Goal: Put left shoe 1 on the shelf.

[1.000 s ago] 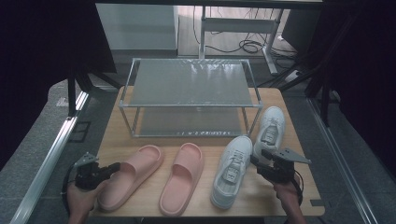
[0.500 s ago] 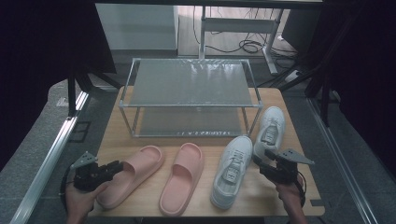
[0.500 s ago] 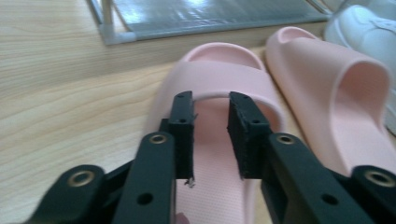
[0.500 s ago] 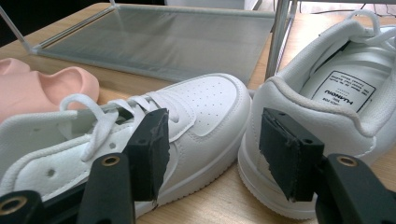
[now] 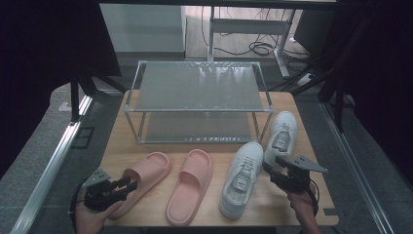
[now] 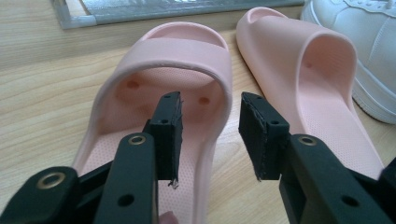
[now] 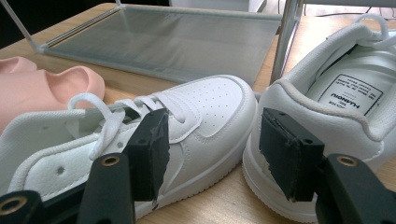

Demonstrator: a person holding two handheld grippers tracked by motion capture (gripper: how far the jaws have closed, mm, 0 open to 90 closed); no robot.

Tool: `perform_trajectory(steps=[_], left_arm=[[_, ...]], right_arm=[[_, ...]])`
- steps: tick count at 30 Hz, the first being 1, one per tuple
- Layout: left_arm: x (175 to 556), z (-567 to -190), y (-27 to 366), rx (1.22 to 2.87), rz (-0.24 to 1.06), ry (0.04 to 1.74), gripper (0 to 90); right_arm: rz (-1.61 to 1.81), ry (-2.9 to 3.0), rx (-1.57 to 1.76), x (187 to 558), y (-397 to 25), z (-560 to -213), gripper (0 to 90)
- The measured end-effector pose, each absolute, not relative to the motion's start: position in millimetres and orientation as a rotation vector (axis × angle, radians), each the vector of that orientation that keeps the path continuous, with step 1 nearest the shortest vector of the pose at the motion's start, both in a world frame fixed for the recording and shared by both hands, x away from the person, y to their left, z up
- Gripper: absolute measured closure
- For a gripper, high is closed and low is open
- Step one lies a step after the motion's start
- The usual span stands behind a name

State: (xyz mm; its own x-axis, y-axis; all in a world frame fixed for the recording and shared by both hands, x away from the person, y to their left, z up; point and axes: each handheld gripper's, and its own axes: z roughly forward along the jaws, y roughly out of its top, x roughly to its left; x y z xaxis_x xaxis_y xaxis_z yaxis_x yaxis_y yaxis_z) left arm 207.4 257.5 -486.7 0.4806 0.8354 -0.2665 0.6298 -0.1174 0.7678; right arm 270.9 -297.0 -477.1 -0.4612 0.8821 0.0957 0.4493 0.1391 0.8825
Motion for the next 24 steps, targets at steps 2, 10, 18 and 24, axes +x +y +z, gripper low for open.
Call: perform_trajectory(steps=[2, 10, 18, 24], left_arm=[[206, -487, 256, 1.830, 0.290, 1.231, 59.6], [210, -494, 243, 1.862, 0.262, 1.220, 61.0], [216, -507, 234, 1.876, 0.242, 1.229, 62.0], [223, -514, 229, 1.890, 0.247, 1.246, 64.0]], right_arm=[[1.277, 1.971, 1.269, 271, -297, -476, 42.9], [1.278, 1.972, 1.272, 268, -297, -476, 42.9], [1.282, 1.969, 1.267, 269, -295, -475, 42.9], [1.276, 1.981, 1.264, 269, -294, -477, 42.8]])
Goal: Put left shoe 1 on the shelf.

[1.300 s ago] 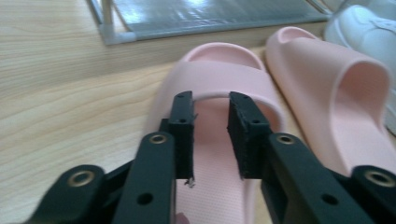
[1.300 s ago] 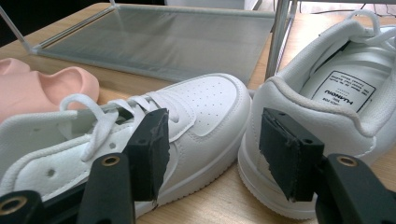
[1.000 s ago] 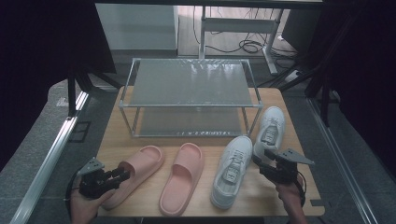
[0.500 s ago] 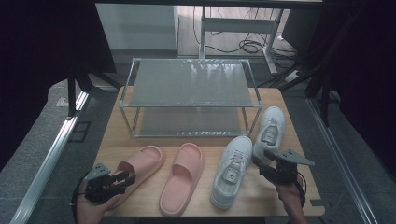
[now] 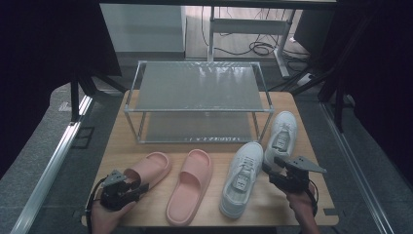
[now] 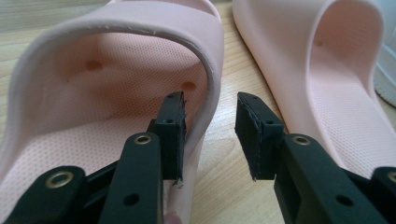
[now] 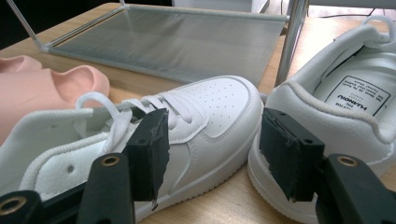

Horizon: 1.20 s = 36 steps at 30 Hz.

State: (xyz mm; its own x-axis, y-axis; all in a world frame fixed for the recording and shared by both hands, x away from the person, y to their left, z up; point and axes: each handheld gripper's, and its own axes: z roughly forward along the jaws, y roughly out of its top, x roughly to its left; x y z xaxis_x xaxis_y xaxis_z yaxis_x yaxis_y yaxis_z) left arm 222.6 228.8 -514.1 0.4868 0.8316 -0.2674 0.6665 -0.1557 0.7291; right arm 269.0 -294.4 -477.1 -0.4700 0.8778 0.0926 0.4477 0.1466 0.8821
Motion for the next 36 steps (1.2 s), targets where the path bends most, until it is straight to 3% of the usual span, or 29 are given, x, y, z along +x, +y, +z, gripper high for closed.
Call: perform_trajectory(steps=[5, 10, 16, 36], left_arm=[[230, -517, 223, 1.909, 0.260, 1.247, 66.3], [235, -519, 219, 1.923, 0.284, 1.239, 78.5], [237, -508, 209, 1.969, 0.374, 1.232, 84.3], [270, -471, 201, 1.897, 0.353, 1.183, 84.8]], right_arm=[[1.279, 1.978, 1.266, 267, -295, -477, 42.7], [1.278, 1.971, 1.261, 266, -296, -475, 42.7], [1.283, 1.979, 1.254, 267, -294, -474, 42.7], [1.289, 1.970, 1.252, 266, -295, -472, 42.7]])
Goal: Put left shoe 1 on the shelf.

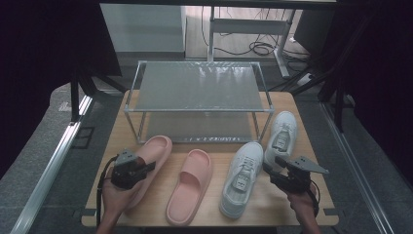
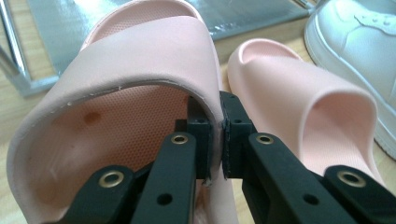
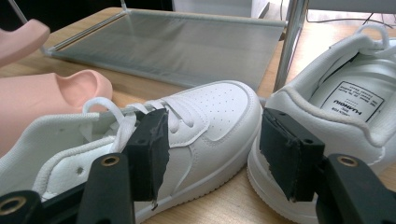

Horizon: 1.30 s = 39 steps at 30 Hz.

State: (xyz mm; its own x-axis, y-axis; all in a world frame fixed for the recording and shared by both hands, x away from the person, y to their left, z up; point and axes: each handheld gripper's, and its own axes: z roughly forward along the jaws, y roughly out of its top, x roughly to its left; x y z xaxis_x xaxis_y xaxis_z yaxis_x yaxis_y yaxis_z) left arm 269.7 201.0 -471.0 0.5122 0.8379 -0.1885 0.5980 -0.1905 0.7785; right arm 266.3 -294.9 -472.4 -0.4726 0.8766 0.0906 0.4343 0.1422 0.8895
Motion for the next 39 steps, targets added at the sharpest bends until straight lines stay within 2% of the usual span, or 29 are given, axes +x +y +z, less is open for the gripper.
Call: perform_trajectory(steps=[16, 39], left_arm=[[314, -463, 179, 1.902, 0.360, 1.177, 84.8], [373, -469, 145, 1.892, 0.445, 1.189, 84.8]], right_arm=[[1.281, 1.980, 1.254, 268, -294, -476, 42.7], [1.282, 1.983, 1.262, 270, -295, -477, 42.7]])
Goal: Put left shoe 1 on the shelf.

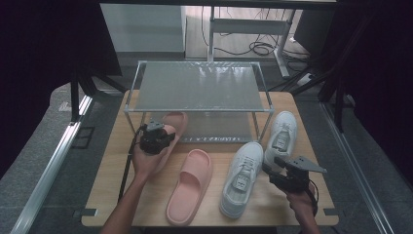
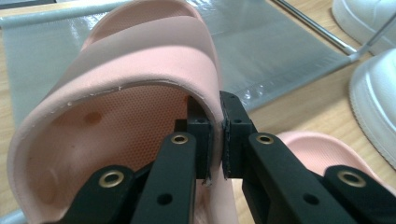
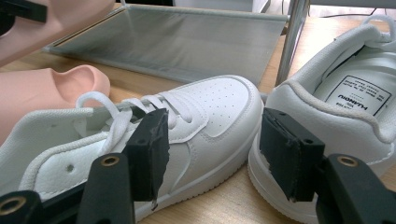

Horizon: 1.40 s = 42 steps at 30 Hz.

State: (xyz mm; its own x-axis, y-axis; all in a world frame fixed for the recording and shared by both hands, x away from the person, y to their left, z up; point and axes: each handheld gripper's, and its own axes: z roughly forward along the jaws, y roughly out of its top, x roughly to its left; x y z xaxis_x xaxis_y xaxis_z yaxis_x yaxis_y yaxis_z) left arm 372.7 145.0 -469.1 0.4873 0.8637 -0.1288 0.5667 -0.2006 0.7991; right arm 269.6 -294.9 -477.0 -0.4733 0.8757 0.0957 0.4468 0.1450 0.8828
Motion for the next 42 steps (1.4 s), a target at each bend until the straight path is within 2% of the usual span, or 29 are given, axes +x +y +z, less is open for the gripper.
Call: perform_trajectory(steps=[24, 31, 32, 33, 36, 42], left_arm=[[412, -493, 111, 1.883, 0.545, 1.250, 84.7], [413, -501, 106, 1.916, 0.541, 1.251, 82.5], [412, -501, 105, 1.922, 0.549, 1.246, 81.4], [411, -500, 103, 1.929, 0.552, 1.236, 74.6], [408, -498, 103, 1.928, 0.569, 1.230, 62.1], [393, -491, 110, 1.940, 0.525, 1.209, 54.6]], right_arm=[[1.281, 1.988, 1.263, 270, -293, -480, 42.7], [1.277, 1.991, 1.263, 270, -294, -480, 42.7], [1.276, 1.991, 1.264, 270, -293, -480, 42.7], [1.274, 1.994, 1.263, 270, -293, -480, 42.7], [1.274, 1.993, 1.264, 270, -294, -480, 42.7], [1.276, 1.987, 1.265, 270, -295, -479, 42.7]])
